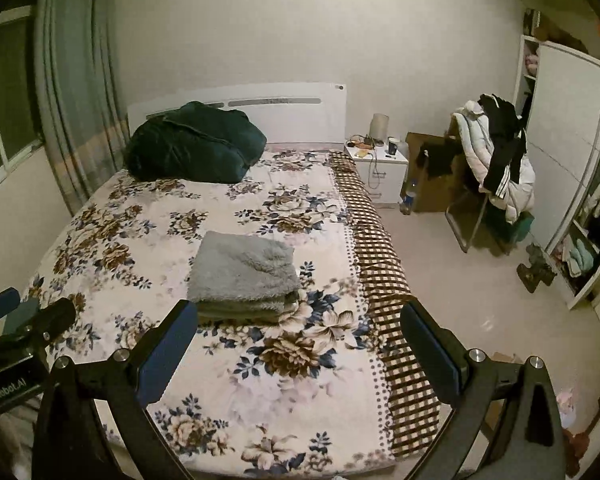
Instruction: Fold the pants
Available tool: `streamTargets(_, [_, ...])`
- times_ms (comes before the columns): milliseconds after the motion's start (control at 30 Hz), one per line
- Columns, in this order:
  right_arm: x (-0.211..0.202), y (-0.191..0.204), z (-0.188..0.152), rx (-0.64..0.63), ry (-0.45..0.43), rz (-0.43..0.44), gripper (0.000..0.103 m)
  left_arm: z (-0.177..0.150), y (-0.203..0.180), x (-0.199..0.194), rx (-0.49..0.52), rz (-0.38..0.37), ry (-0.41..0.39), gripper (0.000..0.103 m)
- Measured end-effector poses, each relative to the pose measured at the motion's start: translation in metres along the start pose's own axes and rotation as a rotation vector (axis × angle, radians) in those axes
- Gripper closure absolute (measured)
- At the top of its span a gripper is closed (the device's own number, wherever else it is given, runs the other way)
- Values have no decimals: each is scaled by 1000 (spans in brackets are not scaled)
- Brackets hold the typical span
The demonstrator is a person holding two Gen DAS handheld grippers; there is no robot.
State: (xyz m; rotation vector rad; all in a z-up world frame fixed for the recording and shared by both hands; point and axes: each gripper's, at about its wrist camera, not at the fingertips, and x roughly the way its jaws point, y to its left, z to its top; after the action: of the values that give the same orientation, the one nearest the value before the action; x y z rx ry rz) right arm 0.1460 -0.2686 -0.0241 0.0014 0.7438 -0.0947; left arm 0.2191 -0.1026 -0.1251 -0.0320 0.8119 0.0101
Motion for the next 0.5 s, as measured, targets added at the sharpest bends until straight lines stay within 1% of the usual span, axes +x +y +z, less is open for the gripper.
streamTargets(100, [-23,1,-1,-16,-8,-3,0,-3,4,-13,-9,1,-10,7])
streamTargets(167, [-38,2,-2,-18,-12,-2,0,-5,5,-19,-6,5,-6,1])
streamTargets(367, [-52,5,-2,-11,-4,7,0,-6,10,-32,1,28,-28,0])
streamTargets(500, [-53,6,-1,-4,-4,13,0,-7,13,-38,6,36,-37,0])
